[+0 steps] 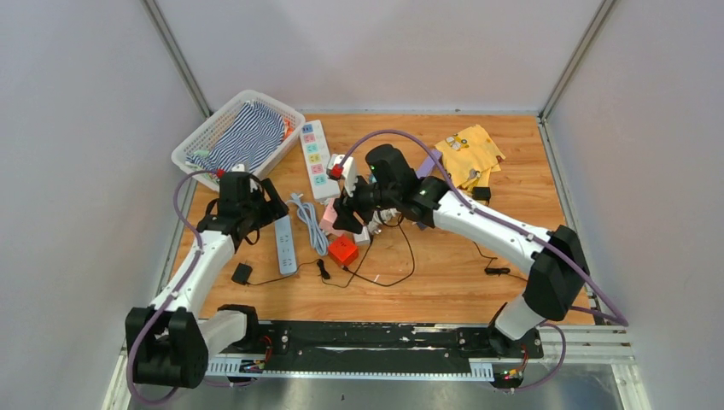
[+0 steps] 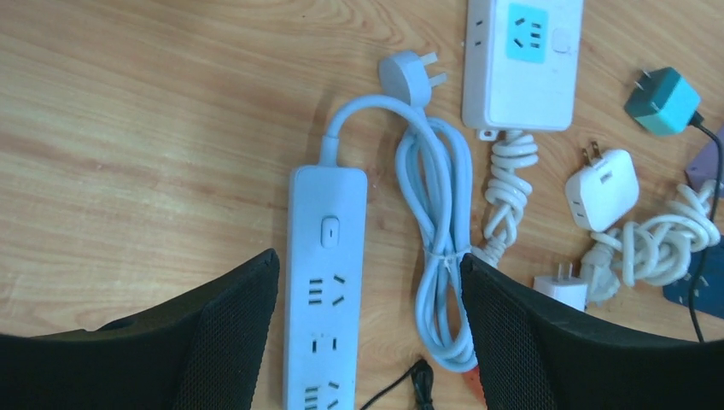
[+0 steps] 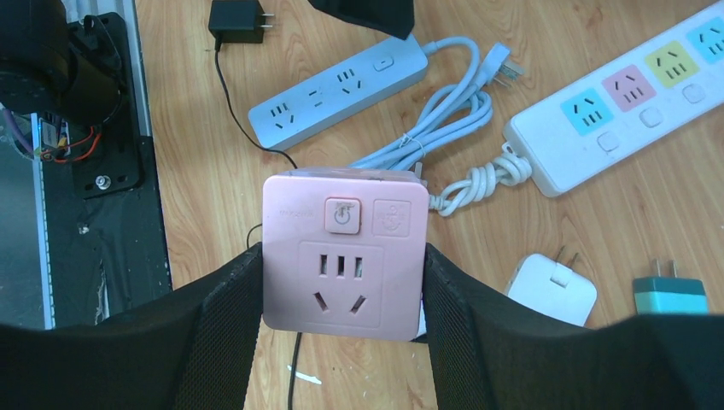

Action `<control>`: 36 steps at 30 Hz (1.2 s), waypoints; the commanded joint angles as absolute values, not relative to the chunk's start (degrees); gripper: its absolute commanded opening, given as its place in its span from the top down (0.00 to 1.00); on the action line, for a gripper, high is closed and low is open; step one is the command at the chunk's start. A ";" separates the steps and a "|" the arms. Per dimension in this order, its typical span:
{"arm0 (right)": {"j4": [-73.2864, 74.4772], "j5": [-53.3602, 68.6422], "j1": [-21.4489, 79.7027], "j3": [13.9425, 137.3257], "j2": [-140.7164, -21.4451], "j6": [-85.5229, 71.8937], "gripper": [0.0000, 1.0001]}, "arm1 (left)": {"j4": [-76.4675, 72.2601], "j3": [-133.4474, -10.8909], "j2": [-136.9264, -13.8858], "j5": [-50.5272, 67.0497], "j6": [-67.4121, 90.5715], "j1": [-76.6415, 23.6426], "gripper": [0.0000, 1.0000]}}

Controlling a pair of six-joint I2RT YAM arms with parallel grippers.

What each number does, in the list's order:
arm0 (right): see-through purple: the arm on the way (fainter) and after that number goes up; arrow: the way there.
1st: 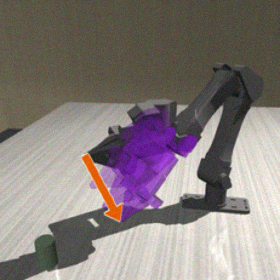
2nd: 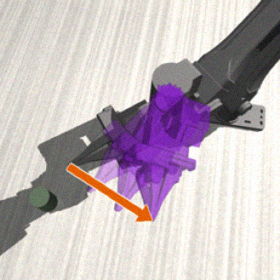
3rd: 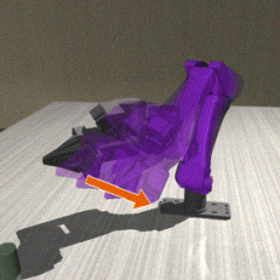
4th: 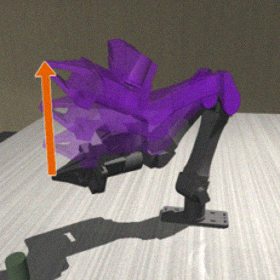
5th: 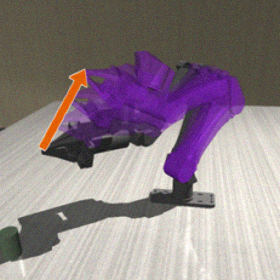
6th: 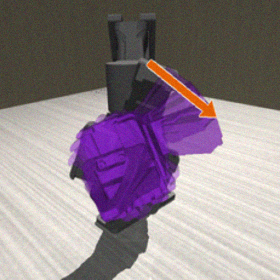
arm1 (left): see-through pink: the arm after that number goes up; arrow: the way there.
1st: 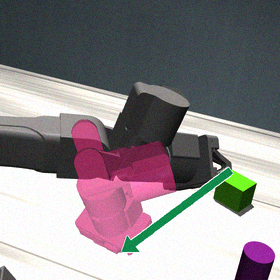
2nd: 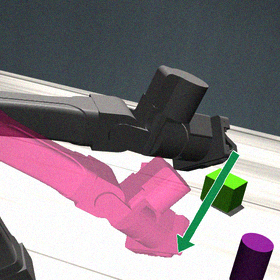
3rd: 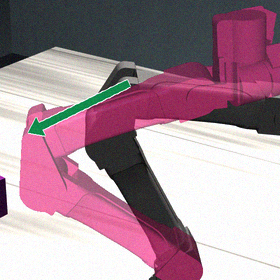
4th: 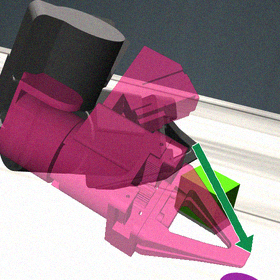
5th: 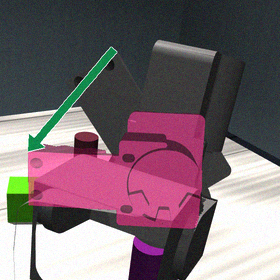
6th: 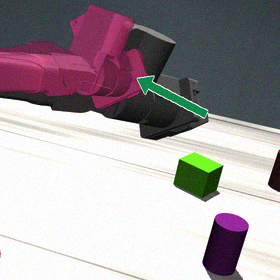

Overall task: Insert the plug
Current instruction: Move the socket to the center of the board.

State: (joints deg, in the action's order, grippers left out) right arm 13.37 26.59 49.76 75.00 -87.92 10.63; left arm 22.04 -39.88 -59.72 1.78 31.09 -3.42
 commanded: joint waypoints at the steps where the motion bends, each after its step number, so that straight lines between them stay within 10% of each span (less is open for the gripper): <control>1: 14.12 29.63 50.27 79.94 -90.45 12.22 0.84 | 18.57 -40.47 -66.70 3.03 31.95 -2.39 0.21; 21: 10.50 23.59 50.71 67.25 -78.52 12.64 0.81 | 1.58 -35.84 -82.67 22.30 33.70 -2.51 0.38; 36: 18.49 29.47 51.81 79.61 -90.00 15.75 0.81 | 14.63 -45.83 -75.50 22.49 30.34 -4.26 0.27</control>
State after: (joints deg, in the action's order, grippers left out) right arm 15.75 25.74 50.35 74.30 -86.98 12.21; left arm 7.75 -39.09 -79.94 23.79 31.70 -5.08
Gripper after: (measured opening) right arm 0.639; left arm 0.700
